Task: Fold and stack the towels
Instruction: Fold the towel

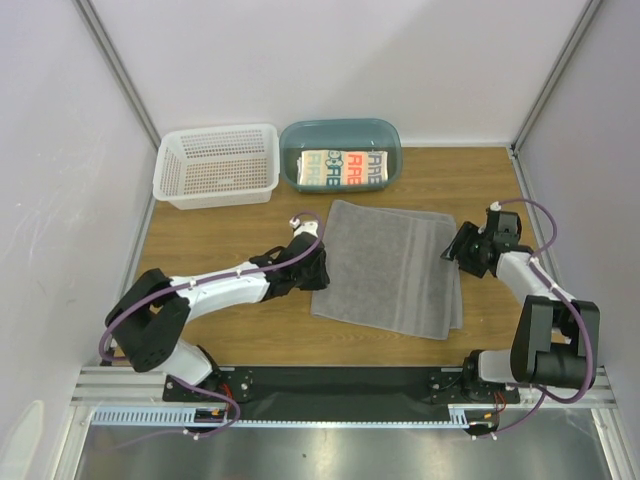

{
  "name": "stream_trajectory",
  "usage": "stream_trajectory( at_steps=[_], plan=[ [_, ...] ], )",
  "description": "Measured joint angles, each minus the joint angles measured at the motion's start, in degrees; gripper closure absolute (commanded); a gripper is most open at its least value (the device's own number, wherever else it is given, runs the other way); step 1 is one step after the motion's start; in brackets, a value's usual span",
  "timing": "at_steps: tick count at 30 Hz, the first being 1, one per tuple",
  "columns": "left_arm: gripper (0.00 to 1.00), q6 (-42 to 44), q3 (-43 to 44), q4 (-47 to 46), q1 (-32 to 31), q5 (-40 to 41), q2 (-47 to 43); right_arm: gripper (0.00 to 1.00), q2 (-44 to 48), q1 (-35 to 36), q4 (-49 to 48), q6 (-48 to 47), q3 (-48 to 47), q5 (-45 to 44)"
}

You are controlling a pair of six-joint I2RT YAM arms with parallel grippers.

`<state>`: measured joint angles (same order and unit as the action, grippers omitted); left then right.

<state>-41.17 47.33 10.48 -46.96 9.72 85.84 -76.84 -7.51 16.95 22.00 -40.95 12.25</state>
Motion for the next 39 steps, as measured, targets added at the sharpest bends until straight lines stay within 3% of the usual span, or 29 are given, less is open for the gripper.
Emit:
stream_trajectory(
  at_steps=[1, 4, 6, 14, 21, 30, 39],
  plan=[
    [0.77, -0.5, -0.5, -0.8, -0.1, -1.0, 0.2, 0.44, -0.2, 0.3, 0.0, -0.2, 0.0, -0.3],
    [1.0, -1.6, -1.1, -2.2, -0.4, -2.8, 0.2, 0.87, -0.9, 1.8, 0.9, -1.5, -1.3, -2.0],
    [1.0, -2.0, -1.0, -2.4, -0.8, -3.0, 0.2, 1.0, -1.6, 4.0, 1.9, -2.3, -3.6, -3.5],
    [1.0, -2.5, 5.7, -3.8, -7.5, -4.0, 2.3, 1.0, -12.8, 10.8, -1.9, -5.1, -16.2, -7.5],
    [1.0, -5.0, 13.2, -7.3, -9.3, -10.0, 17.9, 1.0, -26.8, 9.9, -2.6, -6.4, -20.7, -8.5],
    [0.99, -6.3, 10.0, -3.7, -6.0, -8.5, 17.3, 1.0, -25.2, 11.0, -4.6, -5.4, -17.9, -10.0],
    [1.0, 1.7, 6.6, 4.6, 2.7, -1.0, 11.4, 1.0, -11.9, 21.2, -3.3, 3.3, -3.5, -8.3]
  ],
)
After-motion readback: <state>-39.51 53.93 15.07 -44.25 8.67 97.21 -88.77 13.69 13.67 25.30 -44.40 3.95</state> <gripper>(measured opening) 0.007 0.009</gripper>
